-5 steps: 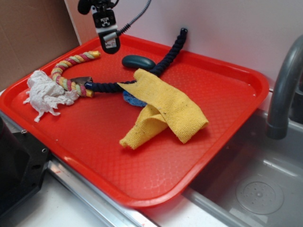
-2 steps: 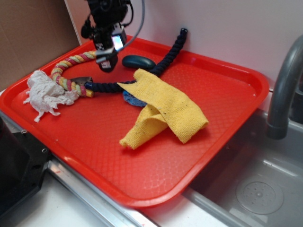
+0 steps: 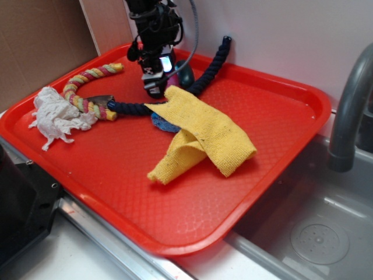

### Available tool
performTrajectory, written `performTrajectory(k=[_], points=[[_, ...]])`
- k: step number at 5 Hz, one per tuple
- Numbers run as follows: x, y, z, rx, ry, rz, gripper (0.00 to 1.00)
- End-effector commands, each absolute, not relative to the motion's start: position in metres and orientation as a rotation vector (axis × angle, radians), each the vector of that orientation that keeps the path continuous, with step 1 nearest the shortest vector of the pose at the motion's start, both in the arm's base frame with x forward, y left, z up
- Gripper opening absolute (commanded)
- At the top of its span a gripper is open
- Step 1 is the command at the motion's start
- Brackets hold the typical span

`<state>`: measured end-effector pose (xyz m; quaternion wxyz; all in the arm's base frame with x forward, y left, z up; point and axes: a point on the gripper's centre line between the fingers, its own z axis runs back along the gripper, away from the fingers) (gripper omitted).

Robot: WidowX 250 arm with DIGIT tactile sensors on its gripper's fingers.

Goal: Grab the plastic pickle.

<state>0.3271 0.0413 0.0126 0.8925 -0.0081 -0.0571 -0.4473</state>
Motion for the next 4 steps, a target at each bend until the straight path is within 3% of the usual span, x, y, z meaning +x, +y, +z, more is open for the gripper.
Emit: performTrajectory(k=[1,2,4], points=[[0.319,0.01,0.079,0.032,-0.195,-0.981,1.0],[0.313,0.003,0.12,0.048,-0.272,-0.938,1.0],[0.327,0.001,0.094,-0.121,-0.267,-0.402,1.0]])
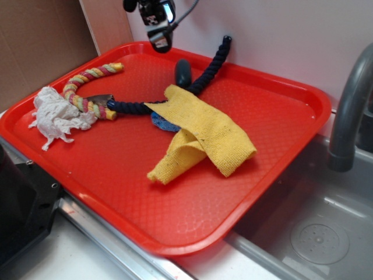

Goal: Grab the plastic pickle.

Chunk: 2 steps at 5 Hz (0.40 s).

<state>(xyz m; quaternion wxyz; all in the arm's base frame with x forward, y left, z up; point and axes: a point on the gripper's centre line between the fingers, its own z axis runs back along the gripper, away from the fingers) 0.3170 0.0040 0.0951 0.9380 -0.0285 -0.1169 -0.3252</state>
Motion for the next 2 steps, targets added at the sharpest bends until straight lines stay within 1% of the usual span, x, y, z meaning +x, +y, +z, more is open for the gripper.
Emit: performTrajectory(k=[1,2], points=[[0.326,0.007,0.082,-0.062,-0.342,-0.159,1.0],[0.339,0.009,0.069,0.069,-0.27,0.071,1.0]])
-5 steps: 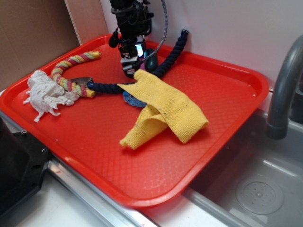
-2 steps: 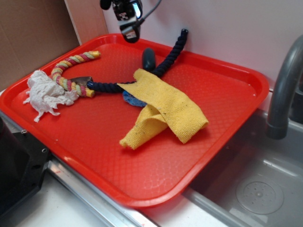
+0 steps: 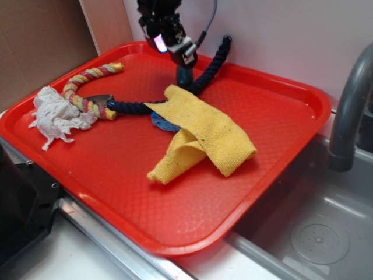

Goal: Grab the plastic pickle.

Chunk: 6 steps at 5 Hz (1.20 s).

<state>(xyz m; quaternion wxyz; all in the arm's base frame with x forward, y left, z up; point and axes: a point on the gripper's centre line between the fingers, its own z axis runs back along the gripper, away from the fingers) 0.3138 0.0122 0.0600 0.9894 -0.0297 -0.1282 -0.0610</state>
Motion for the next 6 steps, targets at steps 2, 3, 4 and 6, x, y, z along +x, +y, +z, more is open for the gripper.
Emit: performTrajectory(k=[2,3,4,6], points=[[0.351,0.018,0.044,0.107,-0.183,0.494,1.0],[0.345,0.024,0.042,0.086,-0.149,0.489,1.0],[0.326,0.043,0.041,-0.015,-0.088,0.492,0.89],[0.276,0.061,0.057,-0.135,-0.039,0.42,0.0]])
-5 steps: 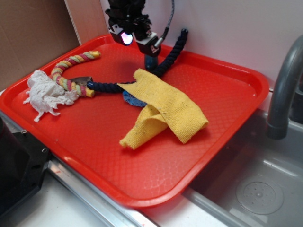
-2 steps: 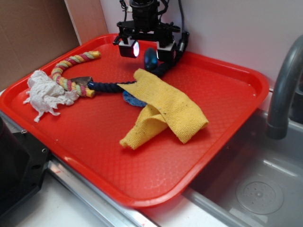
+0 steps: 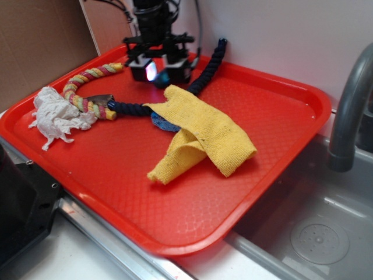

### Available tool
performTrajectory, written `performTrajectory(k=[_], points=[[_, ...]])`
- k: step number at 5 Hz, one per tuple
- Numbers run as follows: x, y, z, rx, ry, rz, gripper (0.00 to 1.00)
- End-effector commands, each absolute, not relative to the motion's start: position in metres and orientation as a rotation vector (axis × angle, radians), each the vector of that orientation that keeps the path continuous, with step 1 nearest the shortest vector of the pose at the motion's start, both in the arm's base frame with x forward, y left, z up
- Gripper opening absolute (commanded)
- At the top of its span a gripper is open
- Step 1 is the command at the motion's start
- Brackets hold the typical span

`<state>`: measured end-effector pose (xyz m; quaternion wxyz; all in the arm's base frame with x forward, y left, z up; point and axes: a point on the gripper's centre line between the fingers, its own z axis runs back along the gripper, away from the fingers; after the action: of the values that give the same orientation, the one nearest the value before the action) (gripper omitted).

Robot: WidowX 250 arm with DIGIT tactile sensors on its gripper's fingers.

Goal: Grab the plastic pickle.

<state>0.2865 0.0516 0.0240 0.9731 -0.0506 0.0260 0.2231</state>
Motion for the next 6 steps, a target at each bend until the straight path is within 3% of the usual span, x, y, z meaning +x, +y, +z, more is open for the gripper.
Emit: performTrajectory(k=[1,2,3,4,6], points=[[0.269,0.055,0.073,-0.113,-0.067,0.334,0.0],[0.275,0.041,0.093,-0.068,-0.074,0.129,0.0],[0.286,0.042,0.107,-0.089,-0.086,-0.101,1.0],[0.3,0.06,0.09,-0.075,-0.113,0.01,1.0],[0.312,0.066,0.067,-0.094,-0.082,0.008,1.0]])
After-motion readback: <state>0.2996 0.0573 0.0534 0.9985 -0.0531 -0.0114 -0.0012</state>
